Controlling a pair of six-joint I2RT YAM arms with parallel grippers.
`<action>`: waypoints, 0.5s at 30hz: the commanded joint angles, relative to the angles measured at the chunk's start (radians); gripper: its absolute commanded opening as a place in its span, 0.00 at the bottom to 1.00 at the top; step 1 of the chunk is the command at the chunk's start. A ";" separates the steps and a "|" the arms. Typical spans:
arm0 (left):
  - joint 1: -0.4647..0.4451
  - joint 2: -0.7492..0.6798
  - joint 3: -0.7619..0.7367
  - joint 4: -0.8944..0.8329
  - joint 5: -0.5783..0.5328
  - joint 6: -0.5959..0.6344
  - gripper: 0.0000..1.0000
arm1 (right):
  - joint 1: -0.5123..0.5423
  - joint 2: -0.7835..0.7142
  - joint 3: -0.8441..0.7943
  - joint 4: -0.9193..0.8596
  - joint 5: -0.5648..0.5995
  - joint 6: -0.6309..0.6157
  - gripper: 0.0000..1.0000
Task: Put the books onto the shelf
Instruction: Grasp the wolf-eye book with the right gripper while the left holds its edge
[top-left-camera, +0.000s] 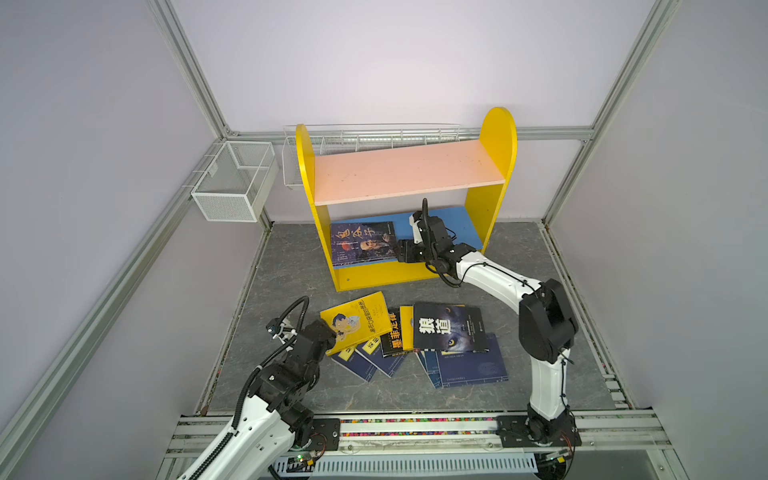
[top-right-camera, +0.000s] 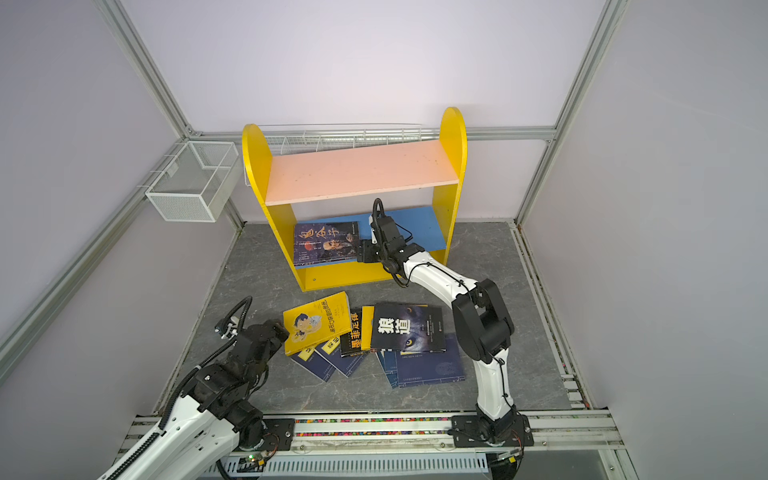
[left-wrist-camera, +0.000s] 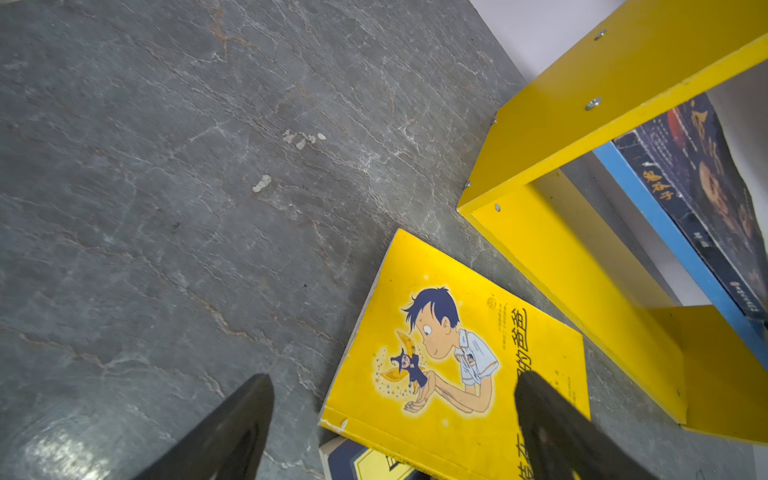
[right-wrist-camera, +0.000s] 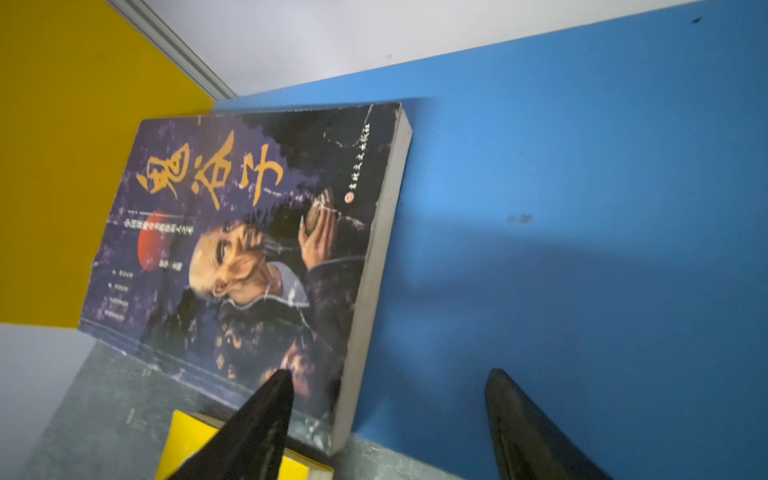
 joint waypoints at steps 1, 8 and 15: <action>0.005 0.022 0.008 0.097 0.043 0.116 0.91 | 0.017 -0.141 -0.100 -0.029 0.021 -0.129 0.76; -0.022 0.248 0.051 0.371 0.280 0.384 0.92 | 0.018 -0.435 -0.361 -0.214 -0.022 -0.046 0.76; -0.240 0.564 0.236 0.485 0.449 0.690 0.93 | -0.064 -0.718 -0.639 -0.463 -0.027 0.115 0.77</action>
